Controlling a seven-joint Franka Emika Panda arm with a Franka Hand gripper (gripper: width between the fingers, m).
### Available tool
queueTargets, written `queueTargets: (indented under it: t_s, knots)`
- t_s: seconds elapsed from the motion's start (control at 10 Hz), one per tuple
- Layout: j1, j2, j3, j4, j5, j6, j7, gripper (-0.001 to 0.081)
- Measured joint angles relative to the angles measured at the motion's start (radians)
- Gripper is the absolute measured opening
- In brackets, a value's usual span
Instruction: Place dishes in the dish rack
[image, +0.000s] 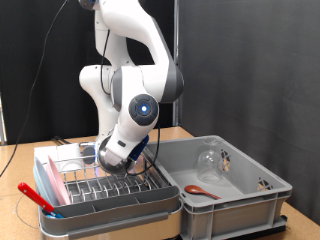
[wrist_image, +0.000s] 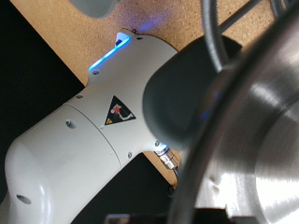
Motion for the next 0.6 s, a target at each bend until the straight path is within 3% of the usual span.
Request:
queueTargets:
  t_s: [0.1, 0.2, 0.3, 0.4, 0.5, 0.6]
  knots:
    - [0.0, 0.005, 0.0, 0.001, 0.0, 0.008, 0.006, 0.0031]
    - [0.0, 0.009, 0.0, 0.001, -0.001, 0.015, 0.011, 0.0087]
    - [0.0, 0.013, 0.0, 0.002, -0.003, 0.026, 0.012, 0.0272]
    - [0.0, 0.014, 0.0, 0.002, -0.005, 0.047, 0.012, 0.0272]
    - [0.0, 0.012, 0.002, 0.001, -0.007, 0.078, 0.01, 0.0406]
    - [0.001, 0.003, 0.007, 0.001, -0.007, 0.105, 0.0, 0.0406]
